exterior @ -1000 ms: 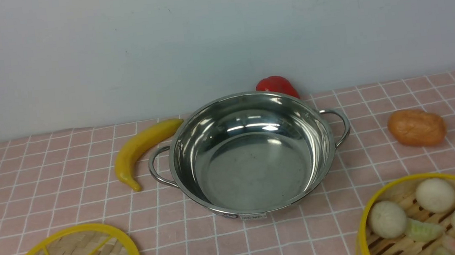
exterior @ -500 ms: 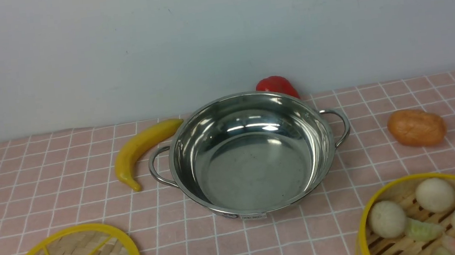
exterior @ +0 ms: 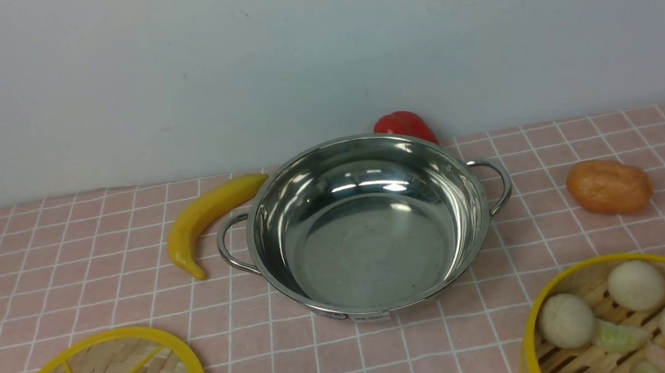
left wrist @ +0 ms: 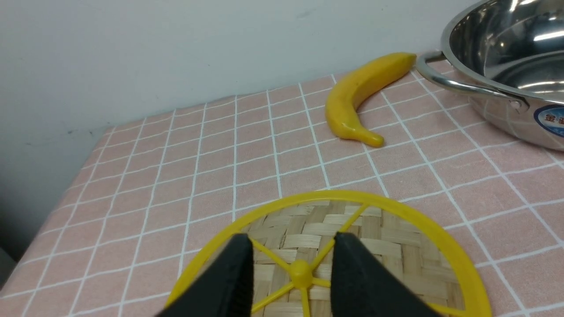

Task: Place the steamer in the pot on the pink tablecloth, and put the lid on the steamer.
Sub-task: 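Reach for and grasp the rim of the bamboo steamer holding the buns with the right gripper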

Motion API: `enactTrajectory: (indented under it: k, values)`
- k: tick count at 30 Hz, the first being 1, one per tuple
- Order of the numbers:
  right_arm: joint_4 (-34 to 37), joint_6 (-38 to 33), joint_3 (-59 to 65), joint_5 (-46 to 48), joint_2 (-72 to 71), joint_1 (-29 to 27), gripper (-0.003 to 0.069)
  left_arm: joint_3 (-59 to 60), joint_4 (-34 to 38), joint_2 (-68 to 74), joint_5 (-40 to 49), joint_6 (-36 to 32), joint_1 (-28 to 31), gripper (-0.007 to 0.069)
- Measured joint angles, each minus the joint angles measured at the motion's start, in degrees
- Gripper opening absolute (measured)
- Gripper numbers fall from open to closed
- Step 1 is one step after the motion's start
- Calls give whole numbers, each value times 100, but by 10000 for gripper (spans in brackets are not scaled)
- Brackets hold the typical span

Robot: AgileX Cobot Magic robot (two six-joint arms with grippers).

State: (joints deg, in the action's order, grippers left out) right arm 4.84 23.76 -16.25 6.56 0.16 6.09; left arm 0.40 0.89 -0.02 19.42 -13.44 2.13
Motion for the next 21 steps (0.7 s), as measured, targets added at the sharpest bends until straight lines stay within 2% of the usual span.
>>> enactTrajectory:
  k: [3, 7, 8, 9, 13, 21]
  values:
    - [592, 112, -40, 266, -7, 0, 240, 0, 0, 0, 0, 0, 0, 243]
    - [1487, -124, -298, 1878, -16, 0, 240, 0, 0, 0, 0, 0, 0, 243]
    - [1514, -172, -317, 1979, -16, 0, 240, 0, 0, 0, 0, 0, 0, 243]
    - [1679, -709, -514, 2829, -18, 0, 240, 0, 0, 0, 0, 0, 0, 243]
    - [1856, -1967, -1097, 4370, 111, 0, 240, 0, 0, 0, 0, 0, 0, 243]
    - [2586, -4456, -1869, 6153, 1657, 0, 240, 0, 0, 0, 0, 0, 0, 243]
